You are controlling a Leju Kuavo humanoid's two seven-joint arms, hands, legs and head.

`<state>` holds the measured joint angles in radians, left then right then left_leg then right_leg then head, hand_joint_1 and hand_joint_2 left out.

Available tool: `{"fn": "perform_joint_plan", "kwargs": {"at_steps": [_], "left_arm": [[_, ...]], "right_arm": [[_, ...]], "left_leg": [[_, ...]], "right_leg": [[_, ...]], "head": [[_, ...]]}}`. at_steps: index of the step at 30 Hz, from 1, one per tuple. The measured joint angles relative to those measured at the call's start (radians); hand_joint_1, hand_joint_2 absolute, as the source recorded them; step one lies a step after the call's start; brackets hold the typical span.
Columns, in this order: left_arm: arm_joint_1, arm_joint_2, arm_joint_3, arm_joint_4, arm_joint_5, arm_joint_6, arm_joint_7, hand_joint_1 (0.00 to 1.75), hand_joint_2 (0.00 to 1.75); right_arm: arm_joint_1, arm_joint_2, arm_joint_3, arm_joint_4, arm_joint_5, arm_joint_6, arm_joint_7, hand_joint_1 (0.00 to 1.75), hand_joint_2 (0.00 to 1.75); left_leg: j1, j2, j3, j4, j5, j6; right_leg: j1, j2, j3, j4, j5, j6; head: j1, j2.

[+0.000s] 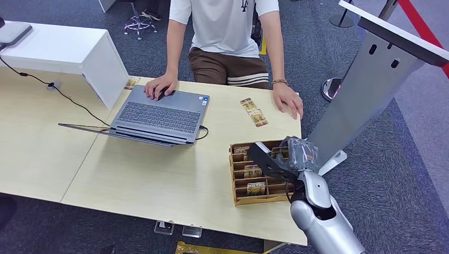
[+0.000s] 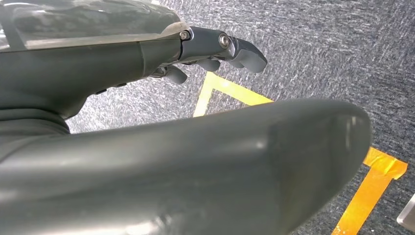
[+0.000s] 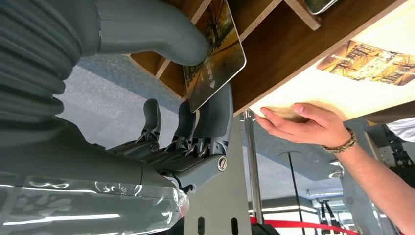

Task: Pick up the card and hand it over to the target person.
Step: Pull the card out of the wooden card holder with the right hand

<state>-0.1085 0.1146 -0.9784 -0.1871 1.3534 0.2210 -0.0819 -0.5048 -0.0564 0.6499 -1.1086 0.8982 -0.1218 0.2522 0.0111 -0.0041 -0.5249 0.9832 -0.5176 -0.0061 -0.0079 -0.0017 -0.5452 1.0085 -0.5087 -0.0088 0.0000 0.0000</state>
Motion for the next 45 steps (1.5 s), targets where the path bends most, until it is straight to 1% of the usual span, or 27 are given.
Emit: {"fn": "perform_joint_plan", "kwargs": {"at_steps": [1, 3, 5, 7, 10, 14, 16, 22, 27, 30, 37, 42, 45], "left_arm": [[0.0, 0.0, 0.0, 0.0, 0.0, 0.0, 0.0, 0.0, 0.0], [0.0, 0.0, 0.0, 0.0, 0.0, -0.001, -0.002, 0.0, 0.0], [0.0, 0.001, -0.001, 0.0, 0.0, -0.002, -0.004, 0.0, 0.0], [0.0, 0.001, -0.001, 0.0, -0.001, -0.003, -0.005, 0.0, 0.0], [-0.002, 0.003, -0.003, -0.001, -0.004, -0.008, -0.015, 0.0, 0.0], [-0.007, 0.006, -0.022, -0.001, -0.026, -0.018, -0.034, 0.0, 1.75], [-0.01, 0.006, -0.027, -0.002, -0.031, -0.022, -0.039, 0.0, 1.75], [-0.009, 0.005, -0.005, -0.001, -0.012, -0.023, -0.037, 0.0, 1.75], [-0.009, 0.008, -0.001, -0.002, -0.008, -0.021, -0.038, 0.0, 1.75], [-0.006, 0.007, 0.003, -0.002, -0.004, -0.022, -0.044, 0.0, 1.75], [0.0, 0.002, 0.009, -0.004, 0.0, -0.018, -0.047, 0.0, 1.75], [0.0, -0.002, 0.008, -0.004, -0.003, -0.02, -0.052, 0.0, 1.75], [-0.001, -0.004, 0.008, -0.005, -0.004, -0.019, -0.054, 0.0, 1.75]], "right_arm": [[-0.001, 0.0, 0.0, -0.002, 0.0, -0.001, -0.001, 1.06, 1.75], [-0.001, 0.0, -0.001, -0.007, 0.001, -0.002, -0.001, 1.13, 1.75], [0.0, 0.0, -0.001, -0.015, 0.002, -0.003, -0.001, 1.38, 1.75], [0.001, 0.001, -0.001, -0.021, 0.002, -0.004, -0.001, 1.59, 1.75], [0.003, -0.001, -0.001, -0.028, 0.003, -0.004, -0.001, 1.72, 1.75], [0.007, -0.004, -0.004, -0.032, 0.002, -0.002, -0.001, 1.75, 1.75], [0.009, -0.004, -0.005, -0.029, 0.001, -0.001, -0.002, 1.75, 1.75], [0.007, 0.003, -0.007, -0.015, -0.02, -0.001, -0.024, 1.75, 1.75], [0.005, -0.003, -0.001, -0.052, -0.059, 0.009, -0.044, 1.75, 1.75], [0.012, -0.02, -0.001, -0.135, -0.049, 0.001, -0.033, 1.75, 1.75], [0.025, -0.07, -0.01, -0.44, -0.017, 0.015, 0.004, 1.75, 1.75], [0.026, -0.086, 0.0, -0.538, -0.001, 0.011, 0.006, 1.75, 1.75], [0.025, -0.091, 0.009, -0.558, 0.004, 0.003, 0.009, 1.75, 1.75]], "left_leg": [[0.0, 0.0, 0.0, 0.0, 0.0, 0.0], [0.0, 0.0, 0.0, 0.0, 0.0, 0.0], [0.0, 0.0, 0.0, 0.0, 0.0, 0.0], [0.0, 0.0, 0.0, 0.0, 0.0, 0.0], [0.0, 0.0, 0.0, 0.001, 0.0, 0.0], [0.0, 0.0, 0.0, 0.0, 0.001, 0.0], [0.0, 0.0, 0.0, 0.0, 0.0, 0.0], [0.0, 0.0, 0.0, -0.001, 0.001, 0.0], [0.0, 0.001, 0.001, -0.004, 0.004, 0.0], [0.0, 0.0, -0.001, -0.001, 0.001, 0.0], [0.0, -0.001, -0.003, 0.003, -0.001, 0.0], [0.0, -0.001, -0.003, 0.002, 0.0, 0.0], [0.0, -0.001, -0.002, 0.002, -0.001, 0.0]], "right_leg": [[0.0, 0.0, 0.0, 0.0, 0.0, 0.0], [0.0, 0.0, 0.0, 0.0, 0.0, 0.0], [0.0, 0.0, 0.0, 0.0, 0.0, 0.0], [0.0, 0.0, 0.0, 0.0, 0.0, 0.0], [0.0, 0.0, 0.0, 0.001, 0.0, 0.0], [0.0, 0.0, 0.0, 0.0, 0.0, 0.0], [0.0, -0.001, 0.0, 0.0, 0.0, 0.0], [0.0, 0.0, 0.0, -0.001, 0.001, 0.0], [0.0, 0.001, 0.0, -0.004, 0.004, 0.0], [0.0, 0.0, -0.001, 0.0, 0.001, 0.0], [0.0, -0.001, -0.003, 0.003, -0.002, 0.0], [0.0, -0.001, -0.003, 0.002, -0.001, 0.0], [0.0, -0.001, -0.002, 0.002, -0.001, 0.0]], "head": [[0.0, 0.0], [0.0, 0.0], [0.0, 0.0], [0.0, 0.0], [0.0, 0.0], [0.0, 0.0], [0.0, 0.0], [0.0, 0.0], [0.0, 0.0], [0.0, 0.0], [0.0, 0.0], [0.0, 0.0], [0.0, 0.0]]}}
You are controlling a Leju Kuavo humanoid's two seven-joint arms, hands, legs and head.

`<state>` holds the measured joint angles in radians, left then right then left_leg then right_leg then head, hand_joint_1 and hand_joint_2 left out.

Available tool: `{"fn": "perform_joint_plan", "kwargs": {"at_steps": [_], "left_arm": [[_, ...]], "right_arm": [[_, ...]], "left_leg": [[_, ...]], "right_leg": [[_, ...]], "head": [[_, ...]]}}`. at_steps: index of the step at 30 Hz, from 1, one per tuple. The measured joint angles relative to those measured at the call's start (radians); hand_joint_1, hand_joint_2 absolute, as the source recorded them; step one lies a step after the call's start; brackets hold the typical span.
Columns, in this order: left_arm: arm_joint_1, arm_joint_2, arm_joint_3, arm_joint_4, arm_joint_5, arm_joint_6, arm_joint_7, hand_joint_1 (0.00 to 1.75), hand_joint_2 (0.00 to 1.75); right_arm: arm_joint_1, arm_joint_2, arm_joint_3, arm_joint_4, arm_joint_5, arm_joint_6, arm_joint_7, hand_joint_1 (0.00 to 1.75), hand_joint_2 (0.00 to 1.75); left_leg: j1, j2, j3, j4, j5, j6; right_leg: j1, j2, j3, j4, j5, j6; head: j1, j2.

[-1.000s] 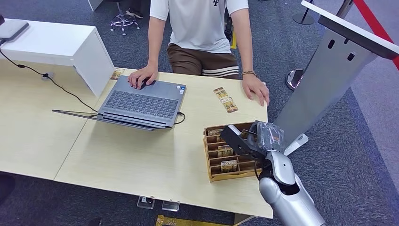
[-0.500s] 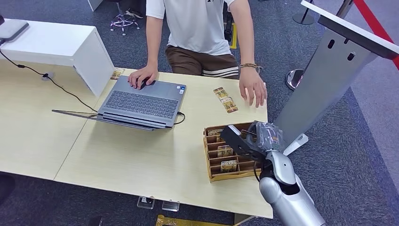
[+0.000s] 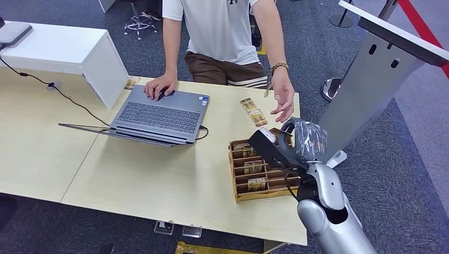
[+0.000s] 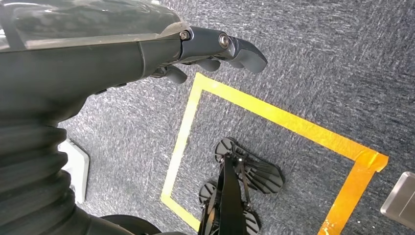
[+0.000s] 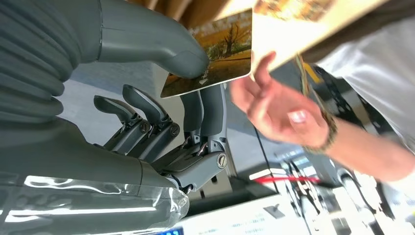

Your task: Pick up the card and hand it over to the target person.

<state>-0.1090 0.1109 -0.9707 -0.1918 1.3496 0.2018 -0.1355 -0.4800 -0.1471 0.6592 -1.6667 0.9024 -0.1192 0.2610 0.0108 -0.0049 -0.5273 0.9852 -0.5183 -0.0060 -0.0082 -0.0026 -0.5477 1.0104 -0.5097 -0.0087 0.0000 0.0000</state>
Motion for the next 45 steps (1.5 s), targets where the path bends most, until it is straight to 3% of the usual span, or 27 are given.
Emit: {"fn": "perform_joint_plan", "kwargs": {"at_steps": [14, 20, 23, 26, 27, 28, 30, 34, 39, 45], "left_arm": [[-0.009, -0.011, -0.011, -0.001, -0.012, 0.013, 0.015, 0.0, 1.75], [-0.012, -0.012, -0.013, -0.002, -0.014, 0.029, 0.028, 0.0, 1.75], [-0.01, -0.009, -0.024, -0.002, -0.026, 0.038, 0.03, 0.0, 1.75], [-0.008, -0.008, -0.026, -0.003, -0.028, 0.04, 0.029, 0.0, 1.75], [-0.007, -0.008, -0.02, -0.004, -0.022, 0.037, 0.027, 0.0, 1.31], [-0.005, -0.008, -0.014, -0.005, -0.017, 0.033, 0.026, 0.0, 0.87], [-0.004, -0.008, -0.006, -0.005, -0.01, 0.032, 0.027, 0.0, 0.0], [-0.006, -0.009, -0.005, -0.006, -0.01, 0.042, 0.027, 0.0, 0.0], [-0.002, -0.007, 0.005, -0.008, -0.004, 0.045, 0.02, 0.0, 0.0], [-0.001, -0.004, 0.014, -0.007, 0.001, 0.053, 0.035, 0.0, 0.0]], "right_arm": [[0.074, 0.019, -0.047, 0.025, 0.167, -0.292, -0.096, 1.75, 1.75], [0.071, 0.034, -0.053, 0.084, 0.168, -0.319, -0.114, 1.75, 1.75], [0.07, 0.042, -0.052, 0.096, 0.163, -0.315, -0.116, 1.24, 1.75], [0.069, 0.043, -0.051, 0.1, 0.162, -0.312, -0.116, 0.33, 1.75], [0.069, 0.044, -0.051, 0.101, 0.159, -0.309, -0.116, 0.1, 1.75], [0.068, 0.045, -0.051, 0.103, 0.155, -0.305, -0.116, 0.0, 1.75], [0.066, 0.048, -0.05, 0.105, 0.141, -0.3, -0.118, 0.0, 1.75], [0.074, 0.049, -0.062, 0.097, 0.022, -0.297, -0.145, 0.0, 1.75], [0.13, 0.026, -0.117, 0.065, -0.582, -0.188, -0.286, 0.0, 1.75], [0.242, -0.048, -0.212, 0.029, -0.88, -0.16, -0.314, 0.0, 1.75]], "left_leg": [[0.0, 0.0, 0.002, -0.002, 0.001, 0.0], [0.0, 0.0, 0.002, -0.002, 0.001, 0.0], [0.0, 0.001, 0.003, -0.002, 0.001, 0.0], [0.0, 0.001, 0.003, -0.003, 0.001, 0.0], [0.0, 0.001, 0.003, -0.003, 0.001, 0.0], [0.0, 0.001, 0.003, -0.003, 0.002, 0.0], [0.0, 0.002, 0.003, -0.004, 0.002, 0.0], [0.0, 0.001, 0.002, -0.002, 0.001, 0.0], [0.0, 0.0, 0.002, -0.003, 0.001, 0.0], [0.0, -0.003, 0.002, -0.002, 0.0, 0.0]], "right_leg": [[0.0, 0.0, 0.002, -0.002, 0.001, 0.0], [0.0, 0.0, 0.002, -0.002, 0.001, 0.0], [0.0, 0.001, 0.003, -0.002, 0.001, 0.0], [0.0, 0.001, 0.003, -0.003, 0.002, 0.0], [0.0, 0.001, 0.003, -0.003, 0.002, 0.0], [0.0, 0.001, 0.002, -0.003, 0.002, 0.0], [0.0, 0.002, 0.002, -0.003, 0.002, 0.0], [0.0, 0.001, 0.002, -0.002, 0.001, 0.0], [0.0, 0.0, 0.003, -0.003, 0.001, 0.0], [0.0, -0.003, 0.004, -0.003, 0.0, 0.0]], "head": [[0.0, 0.0], [0.0, 0.0], [0.0, 0.0], [0.0, 0.0], [0.0, 0.0], [0.0, 0.0], [0.0, 0.0], [0.0, 0.0], [0.0, 0.0], [0.0, 0.0]]}}
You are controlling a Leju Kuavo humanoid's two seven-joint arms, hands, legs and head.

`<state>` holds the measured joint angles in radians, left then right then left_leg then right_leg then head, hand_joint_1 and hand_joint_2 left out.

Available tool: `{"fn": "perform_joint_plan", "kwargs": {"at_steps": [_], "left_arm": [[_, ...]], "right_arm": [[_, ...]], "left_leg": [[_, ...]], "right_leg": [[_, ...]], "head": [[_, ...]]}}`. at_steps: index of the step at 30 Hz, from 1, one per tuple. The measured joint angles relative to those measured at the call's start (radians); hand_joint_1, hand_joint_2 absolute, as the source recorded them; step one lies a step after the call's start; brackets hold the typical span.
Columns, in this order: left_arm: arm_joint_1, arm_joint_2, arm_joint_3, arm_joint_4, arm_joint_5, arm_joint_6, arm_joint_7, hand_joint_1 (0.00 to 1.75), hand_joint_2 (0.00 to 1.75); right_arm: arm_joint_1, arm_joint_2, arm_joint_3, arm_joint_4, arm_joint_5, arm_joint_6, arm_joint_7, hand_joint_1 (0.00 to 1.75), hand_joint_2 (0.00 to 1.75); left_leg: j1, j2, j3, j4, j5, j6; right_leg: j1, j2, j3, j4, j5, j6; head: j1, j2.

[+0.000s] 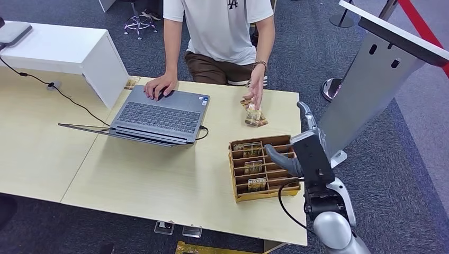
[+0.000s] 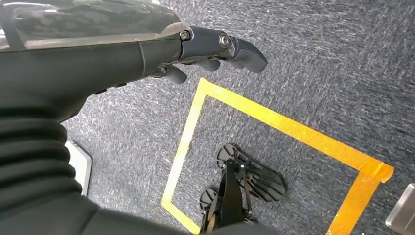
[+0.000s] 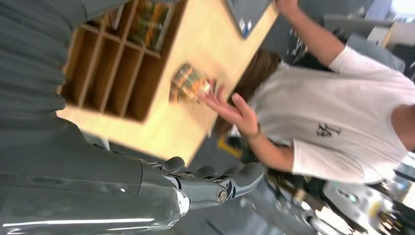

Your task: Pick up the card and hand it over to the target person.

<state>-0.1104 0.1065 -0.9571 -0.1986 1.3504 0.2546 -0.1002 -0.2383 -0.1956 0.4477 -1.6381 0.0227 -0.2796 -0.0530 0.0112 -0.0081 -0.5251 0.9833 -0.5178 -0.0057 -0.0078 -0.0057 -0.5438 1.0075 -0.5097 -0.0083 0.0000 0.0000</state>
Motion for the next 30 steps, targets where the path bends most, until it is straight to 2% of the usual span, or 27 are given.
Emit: {"fn": "perform_joint_plan", "kwargs": {"at_steps": [5, 11, 17, 24, 30], "left_arm": [[0.0, 0.0, 0.005, 0.001, 0.003, -0.001, -0.001, 0.0, 0.0], [0.001, -0.005, 0.022, 0.002, 0.012, 0.004, 0.0, 0.0, 0.0], [0.001, -0.007, 0.035, 0.003, 0.018, 0.011, 0.004, 0.0, 0.0], [0.002, -0.004, 0.044, 0.004, 0.021, 0.011, 0.005, 0.0, 0.0], [0.002, -0.006, 0.049, 0.005, 0.024, 0.016, 0.009, 0.0, 0.0]], "right_arm": [[0.074, -0.03, -0.054, -0.035, -0.049, -0.004, 0.009, 0.0, 1.75], [0.14, -0.028, -0.088, -0.056, -0.065, 0.021, 0.038, 0.0, 1.75], [0.159, -0.029, -0.097, -0.051, -0.072, 0.048, 0.049, 0.0, 1.75], [0.177, -0.05, -0.061, -0.043, -0.216, 0.174, 0.065, 0.0, 1.75], [0.169, -0.058, -0.045, -0.052, -0.234, 0.186, 0.079, 0.0, 1.75]], "left_leg": [[0.0, 0.0, 0.0, 0.0, 0.0, 0.0], [0.0, 0.001, 0.0, -0.001, 0.0, 0.0], [0.0, 0.003, 0.0, 0.0, 0.0, 0.0], [0.0, 0.003, 0.0, 0.0, 0.0, 0.0], [0.0, 0.004, 0.0, -0.001, 0.0, -0.001]], "right_leg": [[0.0, -0.001, 0.0, -0.001, 0.0, 0.0], [0.0, 0.001, -0.001, 0.0, 0.0, 0.0], [0.0, 0.003, -0.002, 0.0, 0.001, 0.0], [0.0, 0.003, -0.001, 0.0, 0.001, 0.0], [0.0, 0.004, -0.002, 0.0, 0.001, 0.0]], "head": [[0.0, 0.0], [0.0, 0.0], [0.0, 0.0], [0.0, 0.0], [0.0, 0.0]]}}
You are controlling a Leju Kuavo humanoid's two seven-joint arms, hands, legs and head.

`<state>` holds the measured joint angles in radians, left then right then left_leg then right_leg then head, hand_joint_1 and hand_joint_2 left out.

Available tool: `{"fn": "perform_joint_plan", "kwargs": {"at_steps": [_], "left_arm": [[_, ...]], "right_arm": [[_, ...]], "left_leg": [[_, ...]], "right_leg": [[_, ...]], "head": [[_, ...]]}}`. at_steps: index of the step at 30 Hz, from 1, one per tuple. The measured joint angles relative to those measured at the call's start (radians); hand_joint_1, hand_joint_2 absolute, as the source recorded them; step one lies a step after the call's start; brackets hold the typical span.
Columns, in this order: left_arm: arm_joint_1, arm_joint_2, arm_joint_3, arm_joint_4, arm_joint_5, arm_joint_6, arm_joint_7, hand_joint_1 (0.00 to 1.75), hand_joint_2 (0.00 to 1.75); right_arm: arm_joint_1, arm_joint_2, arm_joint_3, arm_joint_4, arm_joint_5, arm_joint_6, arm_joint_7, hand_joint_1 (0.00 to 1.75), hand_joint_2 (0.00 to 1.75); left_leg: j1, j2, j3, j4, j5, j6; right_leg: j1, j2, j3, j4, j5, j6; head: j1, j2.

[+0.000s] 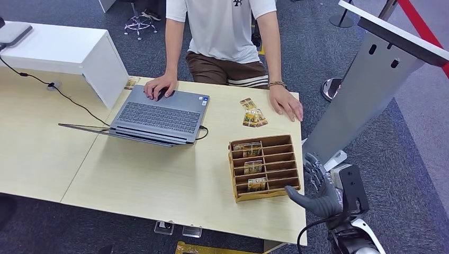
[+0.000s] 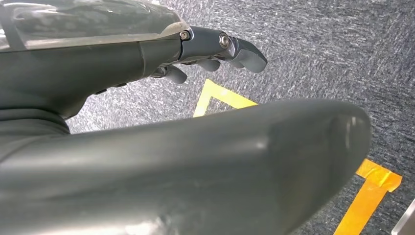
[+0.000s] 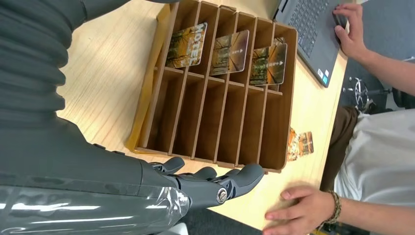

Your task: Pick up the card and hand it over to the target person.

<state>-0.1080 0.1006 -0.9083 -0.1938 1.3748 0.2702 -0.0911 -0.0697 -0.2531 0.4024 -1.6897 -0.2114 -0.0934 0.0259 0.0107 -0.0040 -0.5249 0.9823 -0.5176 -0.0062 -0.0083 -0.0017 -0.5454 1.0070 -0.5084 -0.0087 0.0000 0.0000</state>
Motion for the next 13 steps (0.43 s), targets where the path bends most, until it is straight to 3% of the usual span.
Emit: {"fn": "perform_joint_plan", "kwargs": {"at_steps": [13], "left_arm": [[0.0, 0.006, 0.0, 0.001, -0.001, -0.005, 0.0, 0.0, 0.0]], "right_arm": [[-0.007, -0.006, 0.012, -0.008, -0.007, -0.006, 0.022, 0.02, 1.75]], "left_leg": [[0.0, 0.0, 0.0, 0.001, -0.001, 0.0]], "right_leg": [[0.0, 0.0, 0.0, 0.001, -0.001, 0.0]], "head": [[0.0, 0.0]]}}
